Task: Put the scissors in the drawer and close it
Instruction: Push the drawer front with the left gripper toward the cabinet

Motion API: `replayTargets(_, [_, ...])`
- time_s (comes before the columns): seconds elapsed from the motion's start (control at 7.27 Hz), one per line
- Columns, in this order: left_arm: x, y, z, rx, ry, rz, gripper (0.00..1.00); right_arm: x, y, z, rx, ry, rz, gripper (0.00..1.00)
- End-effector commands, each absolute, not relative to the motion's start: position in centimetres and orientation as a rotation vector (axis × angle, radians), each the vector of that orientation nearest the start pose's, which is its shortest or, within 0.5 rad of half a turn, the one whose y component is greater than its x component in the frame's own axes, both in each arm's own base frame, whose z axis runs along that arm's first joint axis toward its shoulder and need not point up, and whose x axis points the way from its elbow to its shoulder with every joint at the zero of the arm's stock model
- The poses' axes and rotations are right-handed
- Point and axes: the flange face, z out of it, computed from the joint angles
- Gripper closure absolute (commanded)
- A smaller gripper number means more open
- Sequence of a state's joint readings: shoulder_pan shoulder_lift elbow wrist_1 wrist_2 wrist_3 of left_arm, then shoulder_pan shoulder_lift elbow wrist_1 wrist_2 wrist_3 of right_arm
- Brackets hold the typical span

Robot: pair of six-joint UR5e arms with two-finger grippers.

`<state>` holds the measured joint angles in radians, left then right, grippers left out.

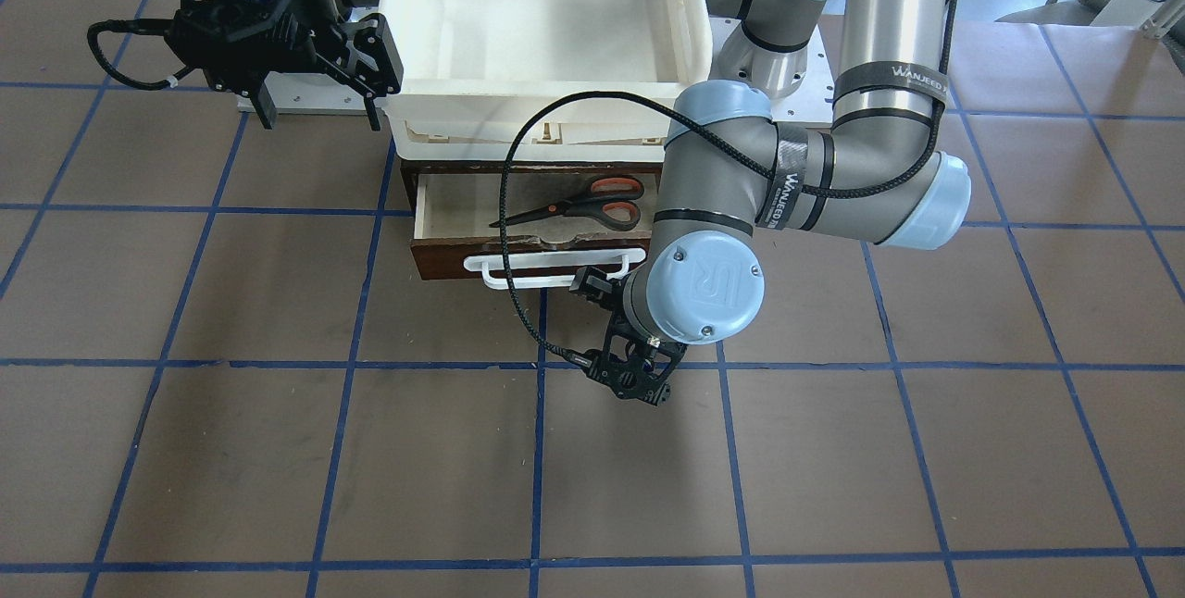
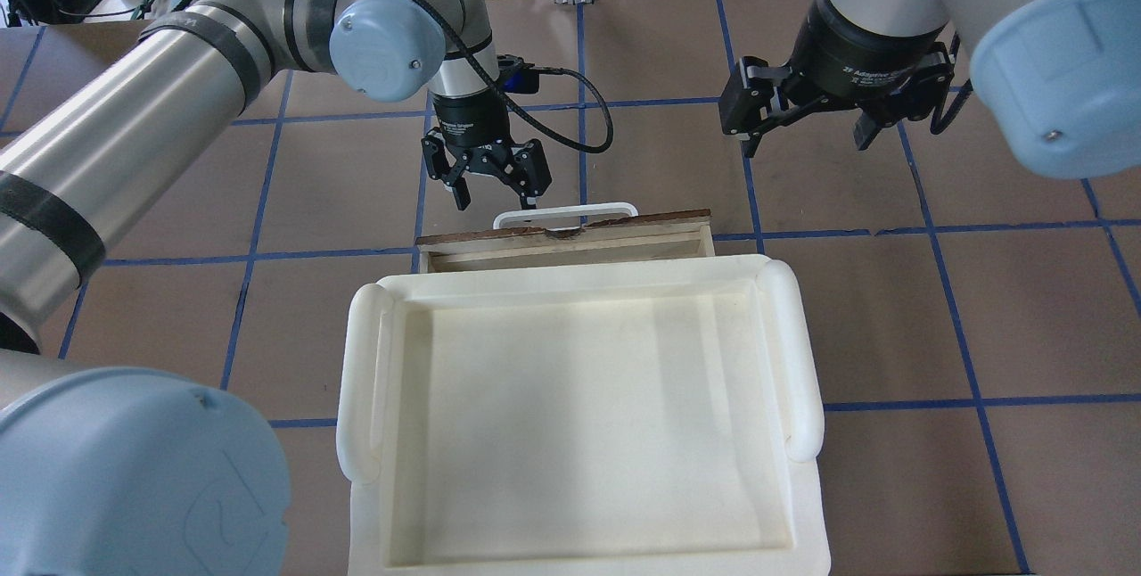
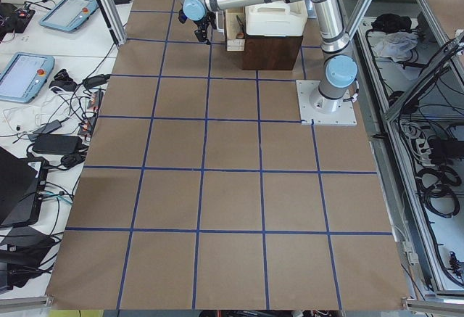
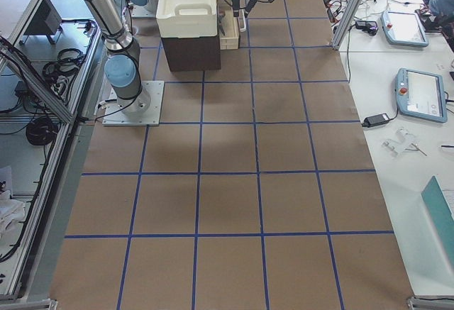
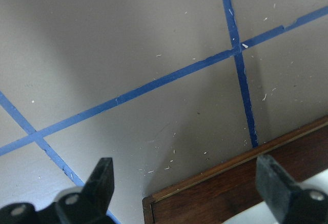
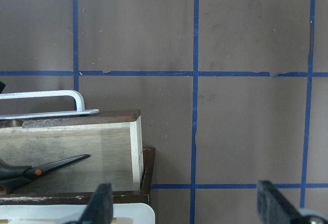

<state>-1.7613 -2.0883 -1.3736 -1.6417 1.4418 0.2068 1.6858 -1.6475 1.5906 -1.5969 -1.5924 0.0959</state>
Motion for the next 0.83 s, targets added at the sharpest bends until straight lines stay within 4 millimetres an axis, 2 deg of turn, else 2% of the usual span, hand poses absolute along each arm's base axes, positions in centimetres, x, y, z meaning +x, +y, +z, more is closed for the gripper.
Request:
replayTargets(0.0, [-26.2,-59.1,28.3,0.585,3.143,0.69,0.0,18.4,-44.8,51.8,-0.032,3.153,-0.134,0.0])
replayTargets(0.69, [-25.9,-57.3,27.8,0.571,3.135,0.745,0.0,18.4,-44.8,51.8,-0.035,3.15,-0.133,0.0])
